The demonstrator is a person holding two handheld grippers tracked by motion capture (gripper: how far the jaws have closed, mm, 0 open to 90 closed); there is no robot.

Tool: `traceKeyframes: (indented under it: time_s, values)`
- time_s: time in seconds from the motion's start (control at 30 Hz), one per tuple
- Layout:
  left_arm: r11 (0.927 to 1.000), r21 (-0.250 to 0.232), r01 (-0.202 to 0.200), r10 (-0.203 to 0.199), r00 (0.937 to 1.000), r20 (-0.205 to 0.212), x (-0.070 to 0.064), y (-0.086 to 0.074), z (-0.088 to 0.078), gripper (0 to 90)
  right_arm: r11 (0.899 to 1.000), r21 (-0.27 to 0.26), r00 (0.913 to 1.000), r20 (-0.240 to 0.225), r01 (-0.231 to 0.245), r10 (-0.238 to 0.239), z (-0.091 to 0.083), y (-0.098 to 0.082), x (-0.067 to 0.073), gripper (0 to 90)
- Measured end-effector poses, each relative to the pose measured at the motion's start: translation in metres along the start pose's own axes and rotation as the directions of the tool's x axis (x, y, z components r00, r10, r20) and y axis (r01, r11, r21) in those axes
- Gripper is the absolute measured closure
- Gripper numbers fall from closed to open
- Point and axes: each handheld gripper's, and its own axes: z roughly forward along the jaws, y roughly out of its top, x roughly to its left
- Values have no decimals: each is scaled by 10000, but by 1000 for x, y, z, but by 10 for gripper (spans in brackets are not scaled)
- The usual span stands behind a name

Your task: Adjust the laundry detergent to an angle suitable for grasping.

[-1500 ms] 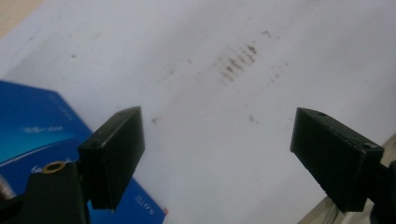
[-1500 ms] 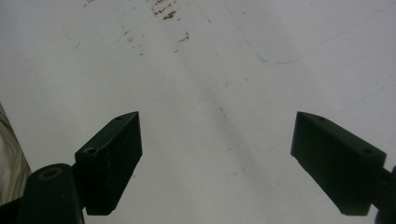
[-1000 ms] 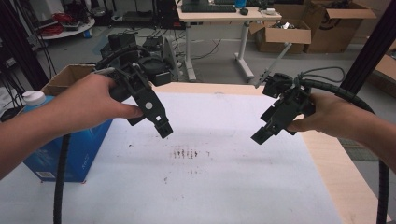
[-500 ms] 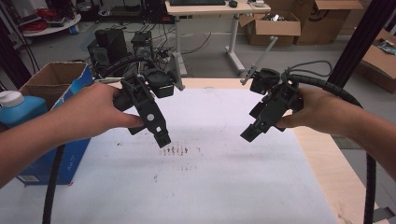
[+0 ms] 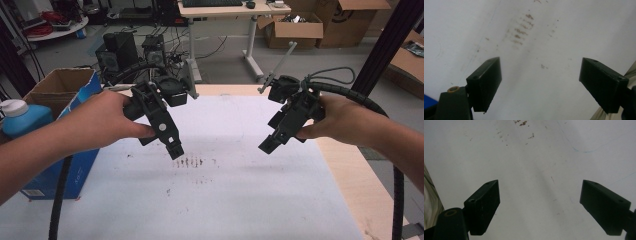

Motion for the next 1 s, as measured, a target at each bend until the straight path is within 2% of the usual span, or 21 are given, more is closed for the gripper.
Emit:
traceKeyframes:
  time_s: [0.63, 0.9, 1.0]
  values:
    - [10000, 76, 42, -43, 9999, 94, 1, -3, -3, 190, 9999, -155, 10000, 80, 25, -24, -5, -2, 7, 164]
    - [10000, -31, 62, -61, 9999, 89, 1, -5, -5, 192, 9998, -174, 9999, 120, 28, -26, -7, -3, 9, 164]
    - [9999, 113, -15, 14, 10000, 55, 1, -6, -4, 198, 9998, -219, 9999, 116, 33, -31, -7, -3, 9, 163]
